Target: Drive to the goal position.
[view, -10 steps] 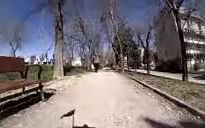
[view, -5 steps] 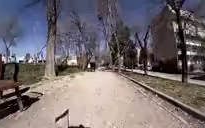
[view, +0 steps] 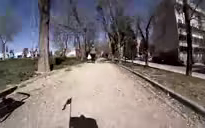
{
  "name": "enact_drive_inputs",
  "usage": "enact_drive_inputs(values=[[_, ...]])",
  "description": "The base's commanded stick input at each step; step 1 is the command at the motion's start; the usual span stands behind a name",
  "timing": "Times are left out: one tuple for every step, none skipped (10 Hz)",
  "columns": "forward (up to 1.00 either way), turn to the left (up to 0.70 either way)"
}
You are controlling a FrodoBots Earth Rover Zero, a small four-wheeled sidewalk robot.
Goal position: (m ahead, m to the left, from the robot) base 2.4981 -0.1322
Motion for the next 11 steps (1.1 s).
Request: enact_drive_inputs(values=[[1.00, 0.00], [1.00, 0.00], [1.00, 0.00], [1.00, 0.33], [1.00, 0.27], [1.00, 0.20], [1.00, 0.14], [1.00, 0.07], [1.00, 0.01], [1.00, 0.00], [1.00, 0.00]])
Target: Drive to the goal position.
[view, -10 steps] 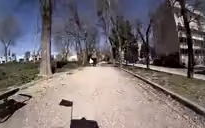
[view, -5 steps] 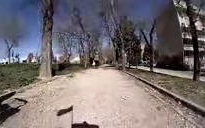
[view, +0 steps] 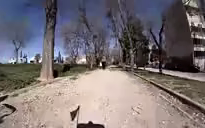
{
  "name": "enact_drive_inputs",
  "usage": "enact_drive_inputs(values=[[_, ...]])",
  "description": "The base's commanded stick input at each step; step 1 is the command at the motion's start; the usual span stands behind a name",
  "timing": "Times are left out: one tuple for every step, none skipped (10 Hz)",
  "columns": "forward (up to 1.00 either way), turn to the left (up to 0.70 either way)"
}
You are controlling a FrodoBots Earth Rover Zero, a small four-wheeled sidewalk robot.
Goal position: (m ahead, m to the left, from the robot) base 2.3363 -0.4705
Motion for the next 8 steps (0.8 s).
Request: enact_drive_inputs(values=[[1.00, 0.00], [1.00, 0.00], [1.00, 0.00], [1.00, 0.00], [1.00, 0.00], [1.00, 0.00], [1.00, 0.00], [1.00, 0.00]])
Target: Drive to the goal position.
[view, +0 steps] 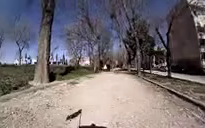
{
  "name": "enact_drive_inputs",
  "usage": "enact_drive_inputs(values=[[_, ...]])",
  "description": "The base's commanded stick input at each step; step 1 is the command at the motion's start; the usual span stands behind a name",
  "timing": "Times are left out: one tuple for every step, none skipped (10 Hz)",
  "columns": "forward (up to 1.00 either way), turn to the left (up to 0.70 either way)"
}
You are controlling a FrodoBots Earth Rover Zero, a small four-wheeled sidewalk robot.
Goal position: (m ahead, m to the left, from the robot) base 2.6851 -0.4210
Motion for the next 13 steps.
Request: enact_drive_inputs(values=[[1.00, 0.00], [1.00, 0.00], [1.00, -0.04], [1.00, -0.22], [1.00, -0.30], [1.00, -0.32], [1.00, -0.33], [1.00, -0.35], [1.00, -0.36], [1.00, -0.38], [1.00, -0.40], [1.00, -0.40], [1.00, -0.40]])
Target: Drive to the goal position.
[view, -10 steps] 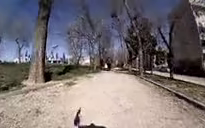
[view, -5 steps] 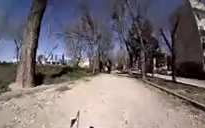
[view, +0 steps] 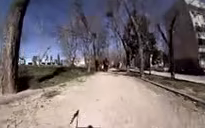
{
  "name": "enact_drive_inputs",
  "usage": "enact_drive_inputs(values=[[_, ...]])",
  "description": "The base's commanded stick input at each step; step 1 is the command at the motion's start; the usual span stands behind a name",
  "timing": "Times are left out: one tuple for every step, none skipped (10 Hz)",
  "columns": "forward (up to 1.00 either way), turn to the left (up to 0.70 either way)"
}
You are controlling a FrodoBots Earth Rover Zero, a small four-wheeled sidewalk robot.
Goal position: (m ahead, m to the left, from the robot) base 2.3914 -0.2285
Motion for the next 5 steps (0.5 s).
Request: enact_drive_inputs(values=[[1.00, -0.40], [1.00, -0.40], [1.00, -0.40], [1.00, -0.40], [1.00, -0.35]])
